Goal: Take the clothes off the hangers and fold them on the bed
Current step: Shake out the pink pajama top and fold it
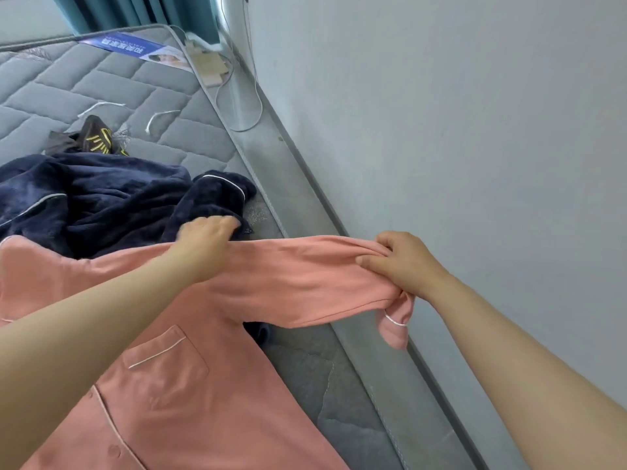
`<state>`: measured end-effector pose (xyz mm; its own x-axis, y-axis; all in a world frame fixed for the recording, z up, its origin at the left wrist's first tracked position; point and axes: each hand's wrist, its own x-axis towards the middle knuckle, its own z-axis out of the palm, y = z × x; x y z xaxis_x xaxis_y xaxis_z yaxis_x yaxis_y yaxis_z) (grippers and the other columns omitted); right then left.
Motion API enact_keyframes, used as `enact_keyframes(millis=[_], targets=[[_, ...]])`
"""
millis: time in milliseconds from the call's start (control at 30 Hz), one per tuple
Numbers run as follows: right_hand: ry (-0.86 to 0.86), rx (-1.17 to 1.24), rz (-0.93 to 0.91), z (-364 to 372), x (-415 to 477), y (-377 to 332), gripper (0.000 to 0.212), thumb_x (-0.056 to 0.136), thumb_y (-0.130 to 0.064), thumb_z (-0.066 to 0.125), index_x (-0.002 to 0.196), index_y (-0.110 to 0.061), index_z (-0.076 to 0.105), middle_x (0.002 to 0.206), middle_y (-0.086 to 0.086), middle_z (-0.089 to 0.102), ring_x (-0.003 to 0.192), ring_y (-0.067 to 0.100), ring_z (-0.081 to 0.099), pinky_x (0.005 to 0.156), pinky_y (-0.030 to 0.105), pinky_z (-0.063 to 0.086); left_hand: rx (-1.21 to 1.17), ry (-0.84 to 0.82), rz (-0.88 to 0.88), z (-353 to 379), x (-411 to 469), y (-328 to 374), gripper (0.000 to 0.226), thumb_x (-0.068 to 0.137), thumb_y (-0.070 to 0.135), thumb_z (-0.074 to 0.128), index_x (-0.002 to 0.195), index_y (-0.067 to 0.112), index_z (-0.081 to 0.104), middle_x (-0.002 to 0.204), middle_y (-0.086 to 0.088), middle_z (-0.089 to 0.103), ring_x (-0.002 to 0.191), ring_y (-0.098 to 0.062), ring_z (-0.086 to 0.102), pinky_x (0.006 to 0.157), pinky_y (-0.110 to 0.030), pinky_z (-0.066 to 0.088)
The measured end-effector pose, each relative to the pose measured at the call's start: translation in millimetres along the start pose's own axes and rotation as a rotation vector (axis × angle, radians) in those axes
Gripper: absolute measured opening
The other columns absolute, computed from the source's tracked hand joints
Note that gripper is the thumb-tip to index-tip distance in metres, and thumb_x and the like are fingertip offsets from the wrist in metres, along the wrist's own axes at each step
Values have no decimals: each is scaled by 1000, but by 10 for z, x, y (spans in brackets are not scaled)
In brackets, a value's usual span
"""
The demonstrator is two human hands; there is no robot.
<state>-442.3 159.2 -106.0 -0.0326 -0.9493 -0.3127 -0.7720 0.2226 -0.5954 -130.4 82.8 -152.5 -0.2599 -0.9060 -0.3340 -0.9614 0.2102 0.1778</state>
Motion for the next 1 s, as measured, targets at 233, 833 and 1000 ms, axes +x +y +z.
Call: enact_keyframes(millis=[233, 833, 1000], targets=[[-124, 271, -11, -142, -167, -163, 35, 81, -23, 75, 56, -24, 50, 43, -21, 47, 43, -5, 45, 42, 7, 30, -452, -188, 308, -214, -169, 1212, 48, 93, 42, 54, 135, 19, 47, 120, 6, 57, 113, -13, 52, 96, -26, 38], [64, 293, 256, -884, -1163, 284, 14, 80, -3, 53, 79, -11, 64, 67, -2, 58, 61, 15, 53, 57, 23, 41, -119, 211, 249, -644, -533, 1440, 2, 80, 19, 59, 79, 20, 58, 80, -2, 57, 89, -29, 53, 69, -32, 39], [2, 564, 262, -874, -1508, -74, 11, 90, -9, 56, 81, -8, 61, 57, 0, 44, 50, 12, 40, 43, 17, 33, -269, 283, 165, -694, -960, 1394, 28, 83, 27, 71, 103, 10, 64, 104, -10, 55, 100, -29, 52, 88, -41, 44]])
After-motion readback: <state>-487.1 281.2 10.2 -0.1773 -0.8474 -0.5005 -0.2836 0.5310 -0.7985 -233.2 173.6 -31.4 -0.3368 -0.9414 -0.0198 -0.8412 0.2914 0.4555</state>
